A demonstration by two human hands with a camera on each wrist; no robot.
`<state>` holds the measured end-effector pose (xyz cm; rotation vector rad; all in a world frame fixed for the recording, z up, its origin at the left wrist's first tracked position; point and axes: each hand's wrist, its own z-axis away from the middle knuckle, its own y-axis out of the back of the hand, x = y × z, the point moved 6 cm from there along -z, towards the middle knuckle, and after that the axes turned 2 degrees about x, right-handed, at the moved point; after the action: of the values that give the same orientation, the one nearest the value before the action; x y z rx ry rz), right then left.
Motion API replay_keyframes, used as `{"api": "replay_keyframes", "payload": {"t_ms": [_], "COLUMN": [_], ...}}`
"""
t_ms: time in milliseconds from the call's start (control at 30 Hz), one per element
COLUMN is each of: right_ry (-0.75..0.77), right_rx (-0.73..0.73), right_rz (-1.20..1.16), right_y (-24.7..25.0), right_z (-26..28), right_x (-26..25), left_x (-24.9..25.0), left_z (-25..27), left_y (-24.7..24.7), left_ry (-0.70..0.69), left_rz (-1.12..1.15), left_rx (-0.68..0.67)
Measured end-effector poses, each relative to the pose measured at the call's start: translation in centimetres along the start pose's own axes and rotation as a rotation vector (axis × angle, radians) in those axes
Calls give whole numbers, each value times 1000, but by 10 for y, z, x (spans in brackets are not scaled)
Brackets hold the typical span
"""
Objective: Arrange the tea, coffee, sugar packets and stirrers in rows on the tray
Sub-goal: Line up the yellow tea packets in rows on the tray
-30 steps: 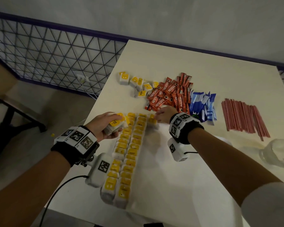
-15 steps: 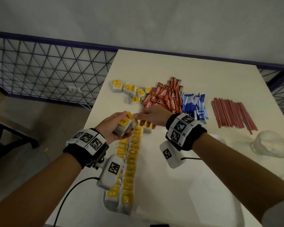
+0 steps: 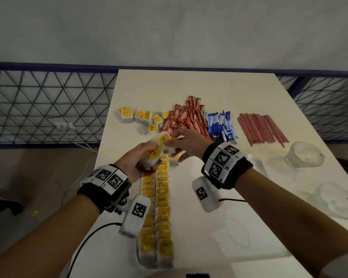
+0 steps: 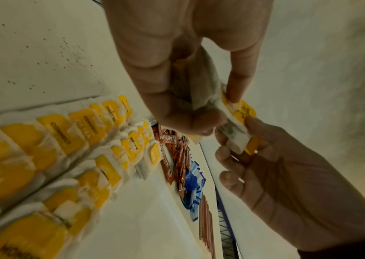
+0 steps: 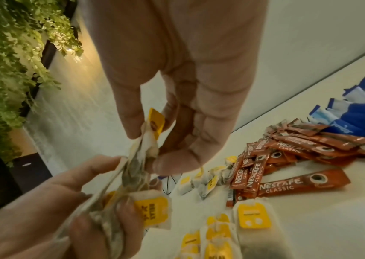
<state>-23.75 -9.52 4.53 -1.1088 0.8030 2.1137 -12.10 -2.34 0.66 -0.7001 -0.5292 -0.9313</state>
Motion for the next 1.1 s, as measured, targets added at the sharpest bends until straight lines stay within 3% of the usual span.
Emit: {"api": "replay_keyframes", "payload": {"t_ms": [300, 533, 633, 800, 900, 1000, 1100], "right_ry": [-2, -32, -31, 79, 119, 144, 86], "right_rx": [45, -144, -150, -5, 31, 47, 39], "right_rz": [-42, -62, 90, 410, 448, 372, 86], "right_y": [1, -12, -16, -11, -5, 0, 2], "right_z": [7, 15, 14, 4, 1, 1, 1], "right_x": [-3, -18, -20, -19, -14, -9, -2], "left_x": [1, 0, -7, -10, -12, -11, -11], "left_z": [-3, -2, 1, 11, 4, -2, -4], "left_y": [6, 11, 5, -14, -10, -4, 2], "left_ry": [12, 144, 207, 229, 166, 77, 18], "left_rz": [-93, 37, 66, 31, -26, -77, -101], "left_rx": [-83, -52, -99, -214, -139, -73, -29]}}
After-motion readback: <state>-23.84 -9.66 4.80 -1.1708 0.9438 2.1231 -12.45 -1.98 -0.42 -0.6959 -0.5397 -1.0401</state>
